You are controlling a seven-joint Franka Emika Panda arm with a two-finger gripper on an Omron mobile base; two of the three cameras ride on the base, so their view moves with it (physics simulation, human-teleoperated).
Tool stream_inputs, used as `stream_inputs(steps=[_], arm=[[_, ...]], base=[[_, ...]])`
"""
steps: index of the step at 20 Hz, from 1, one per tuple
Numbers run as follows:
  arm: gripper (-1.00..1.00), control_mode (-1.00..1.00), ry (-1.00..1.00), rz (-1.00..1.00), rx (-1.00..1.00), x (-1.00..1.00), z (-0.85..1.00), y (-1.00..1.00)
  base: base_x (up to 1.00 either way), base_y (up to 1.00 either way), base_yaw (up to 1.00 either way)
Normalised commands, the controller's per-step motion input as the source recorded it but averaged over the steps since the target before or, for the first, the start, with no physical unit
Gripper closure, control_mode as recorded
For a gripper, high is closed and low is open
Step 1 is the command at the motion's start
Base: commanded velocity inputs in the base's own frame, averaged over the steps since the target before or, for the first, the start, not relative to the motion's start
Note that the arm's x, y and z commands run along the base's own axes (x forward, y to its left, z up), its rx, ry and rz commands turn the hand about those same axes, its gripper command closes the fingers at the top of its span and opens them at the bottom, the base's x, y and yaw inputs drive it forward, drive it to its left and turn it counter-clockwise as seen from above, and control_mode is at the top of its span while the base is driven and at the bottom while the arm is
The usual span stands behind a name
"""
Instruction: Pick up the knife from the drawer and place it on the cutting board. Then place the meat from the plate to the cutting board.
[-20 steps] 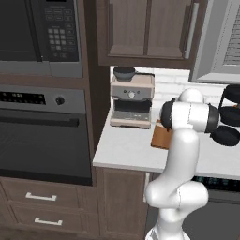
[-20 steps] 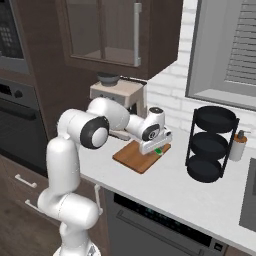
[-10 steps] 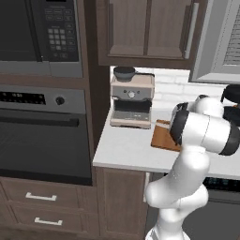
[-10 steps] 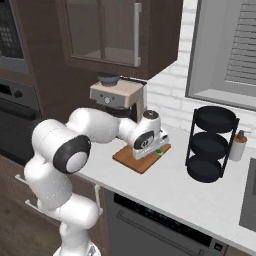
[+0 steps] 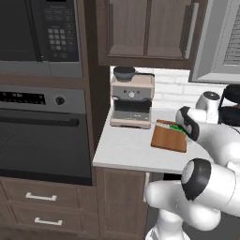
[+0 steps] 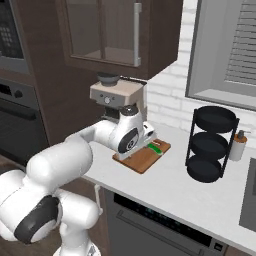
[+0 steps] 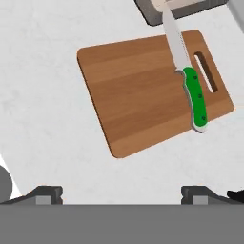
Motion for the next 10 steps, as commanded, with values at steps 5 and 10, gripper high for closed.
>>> stream_inputs(steps=[5, 10], arm=[[-1.0, -1.0, 0.0, 0.0, -0.04, -0.58, 0.8, 0.38], [-1.0, -1.0, 0.0, 0.0, 0.0, -0.87, 0.34, 0.22]], base=[[0.0, 0.0, 0.0], [0.0, 0.0, 0.0]])
